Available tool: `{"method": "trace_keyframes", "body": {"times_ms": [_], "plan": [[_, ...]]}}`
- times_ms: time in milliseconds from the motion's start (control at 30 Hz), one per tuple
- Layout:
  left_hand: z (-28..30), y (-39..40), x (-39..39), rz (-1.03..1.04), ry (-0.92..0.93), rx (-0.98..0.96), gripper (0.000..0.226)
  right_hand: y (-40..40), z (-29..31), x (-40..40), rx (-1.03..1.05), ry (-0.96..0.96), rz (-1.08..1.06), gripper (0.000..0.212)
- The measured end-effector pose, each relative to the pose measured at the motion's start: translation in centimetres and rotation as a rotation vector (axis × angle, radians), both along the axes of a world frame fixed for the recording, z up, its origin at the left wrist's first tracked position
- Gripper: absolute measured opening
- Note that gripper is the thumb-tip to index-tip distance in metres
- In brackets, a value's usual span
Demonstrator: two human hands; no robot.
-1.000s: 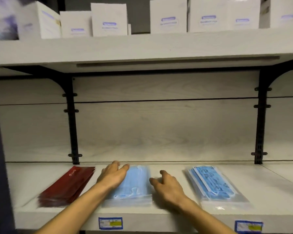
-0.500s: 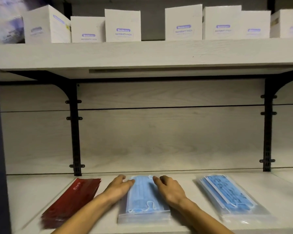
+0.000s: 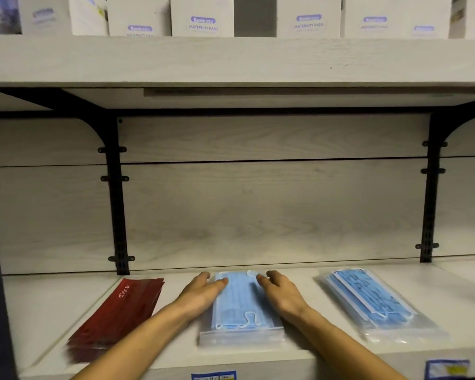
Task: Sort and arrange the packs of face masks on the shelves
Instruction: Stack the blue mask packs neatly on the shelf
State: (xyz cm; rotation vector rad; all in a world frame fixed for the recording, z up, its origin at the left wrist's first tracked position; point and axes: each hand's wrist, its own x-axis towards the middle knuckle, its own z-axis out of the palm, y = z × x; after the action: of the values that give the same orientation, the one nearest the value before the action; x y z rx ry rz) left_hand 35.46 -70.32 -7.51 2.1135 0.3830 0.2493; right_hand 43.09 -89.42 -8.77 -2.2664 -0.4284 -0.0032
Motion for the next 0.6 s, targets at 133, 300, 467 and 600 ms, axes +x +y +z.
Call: {"method": "trace_keyframes", "body": {"times_ms": [133, 300, 467, 600], "plan": [[0.2, 0.4, -1.3, 0.030, 0.011, 0.036, 0.070, -0.8, 0.3, -1.7, -0.043, -0.064, -0.086, 0.053], [0.7, 0.3, -3.6, 0.001, 0.133, 0.086, 0.055, -3.0, -0.6, -5.7, -0.016, -0.073, -0.039, 0.048], [0.8, -0.7, -5.4, -0.082, 0.109, 0.050, 0.018, -3.1, -0.4, -7.2, -0.072, -0.071, -0.045, 0.047], [0.8, -1.3, -5.5, -0.084, 0.076, 0.037, 0.020, -3.2, -0.3, -7.8, -0.067, -0.109, -0.084, 0.041]]}}
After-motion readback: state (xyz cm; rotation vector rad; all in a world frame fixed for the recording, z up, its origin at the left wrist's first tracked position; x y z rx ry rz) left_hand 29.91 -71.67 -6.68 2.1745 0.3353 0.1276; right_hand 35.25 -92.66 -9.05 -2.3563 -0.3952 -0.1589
